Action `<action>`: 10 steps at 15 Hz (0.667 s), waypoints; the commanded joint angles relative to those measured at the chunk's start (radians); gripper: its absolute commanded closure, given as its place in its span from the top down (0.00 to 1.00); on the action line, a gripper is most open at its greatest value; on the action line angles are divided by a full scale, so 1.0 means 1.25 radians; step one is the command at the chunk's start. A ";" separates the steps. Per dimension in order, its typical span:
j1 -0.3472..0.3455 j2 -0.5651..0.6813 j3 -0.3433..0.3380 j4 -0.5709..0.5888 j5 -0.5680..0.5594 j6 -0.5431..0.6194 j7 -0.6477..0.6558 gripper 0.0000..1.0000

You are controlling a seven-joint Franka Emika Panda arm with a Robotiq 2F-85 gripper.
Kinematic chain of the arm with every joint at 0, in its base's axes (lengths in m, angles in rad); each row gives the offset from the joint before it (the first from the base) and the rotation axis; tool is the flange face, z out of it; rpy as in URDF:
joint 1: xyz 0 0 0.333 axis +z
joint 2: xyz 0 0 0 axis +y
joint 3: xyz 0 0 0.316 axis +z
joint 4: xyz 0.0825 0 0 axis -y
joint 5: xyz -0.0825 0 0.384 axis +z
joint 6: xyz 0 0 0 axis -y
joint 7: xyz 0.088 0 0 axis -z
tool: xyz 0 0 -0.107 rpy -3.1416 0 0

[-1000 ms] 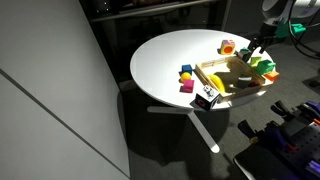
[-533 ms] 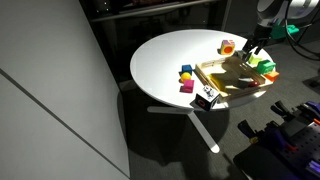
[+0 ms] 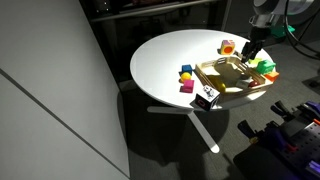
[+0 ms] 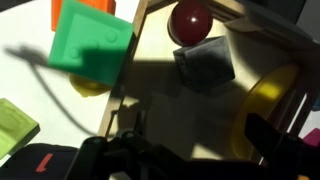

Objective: Remove the yellow block from the box and put it on the table

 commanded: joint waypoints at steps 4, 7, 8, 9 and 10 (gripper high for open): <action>0.058 -0.137 -0.020 -0.103 -0.010 -0.118 0.029 1.00; 0.087 -0.191 -0.034 -0.144 -0.021 -0.126 0.072 1.00; 0.096 -0.212 -0.038 -0.161 -0.022 -0.118 0.090 1.00; 0.104 -0.230 -0.042 -0.174 -0.023 -0.113 0.103 1.00; 0.111 -0.251 -0.045 -0.189 -0.023 -0.105 0.119 1.00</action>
